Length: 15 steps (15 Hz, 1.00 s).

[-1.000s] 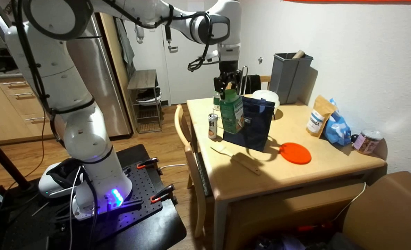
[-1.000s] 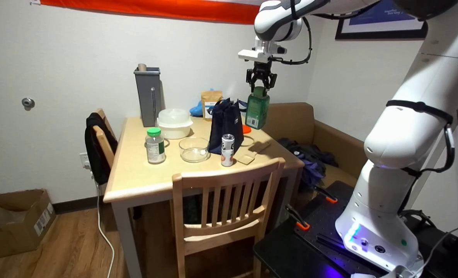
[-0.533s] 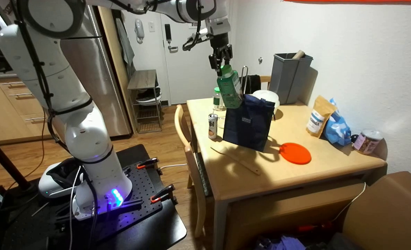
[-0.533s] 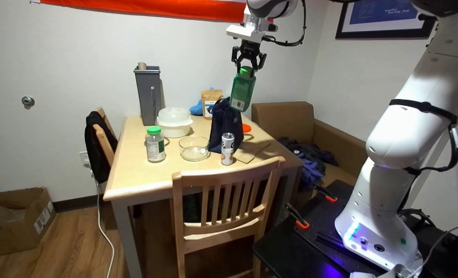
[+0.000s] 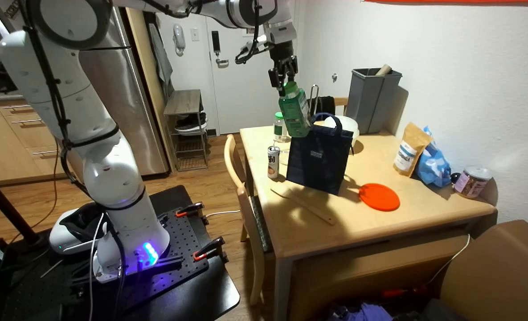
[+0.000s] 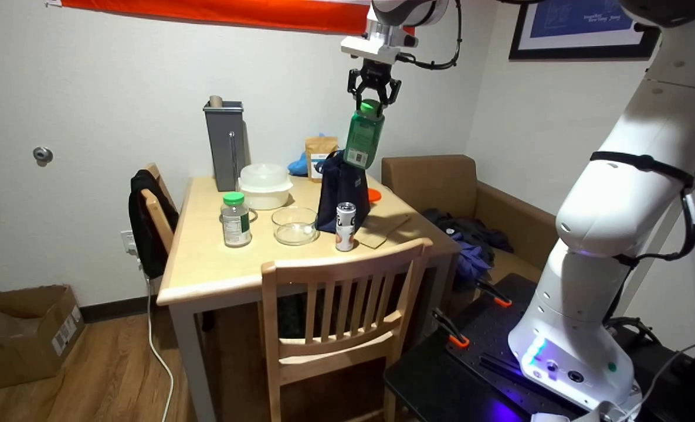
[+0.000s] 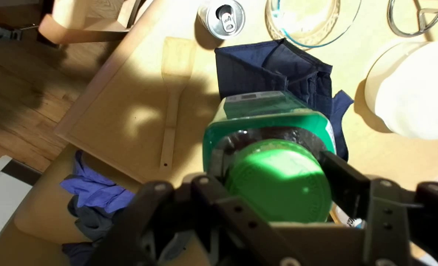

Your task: Put the green bottle in the bag

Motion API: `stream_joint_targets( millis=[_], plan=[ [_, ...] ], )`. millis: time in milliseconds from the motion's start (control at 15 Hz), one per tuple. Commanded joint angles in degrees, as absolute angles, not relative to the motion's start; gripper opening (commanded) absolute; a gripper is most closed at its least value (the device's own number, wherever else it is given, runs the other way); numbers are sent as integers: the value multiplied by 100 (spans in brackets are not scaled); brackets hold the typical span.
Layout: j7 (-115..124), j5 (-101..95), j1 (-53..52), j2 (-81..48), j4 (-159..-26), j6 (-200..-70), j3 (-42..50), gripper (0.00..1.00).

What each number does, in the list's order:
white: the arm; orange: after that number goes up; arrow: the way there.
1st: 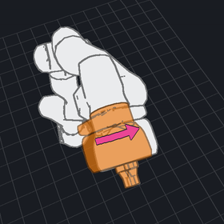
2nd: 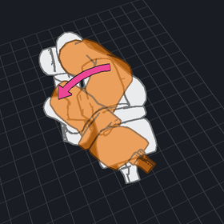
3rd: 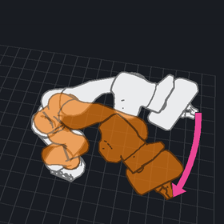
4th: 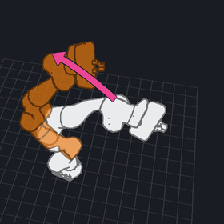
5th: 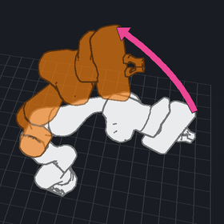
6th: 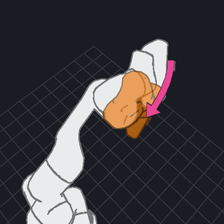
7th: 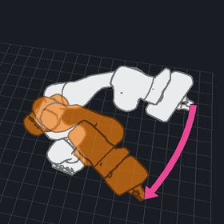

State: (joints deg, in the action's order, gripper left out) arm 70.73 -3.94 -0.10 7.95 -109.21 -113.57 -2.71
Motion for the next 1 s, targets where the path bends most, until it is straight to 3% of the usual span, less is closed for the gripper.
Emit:
stream_joint_targets(
  millis=[0, 600, 933],
  plan=[
    [7068, -368, 4, 836, -10922, -11341, -296, 41],
    [7108, -475, -42, 1511, -10764, -11024, -538, 41],
    [6824, -355, -34, 1193, -10420, -11630, -567, 41]
  ],
)
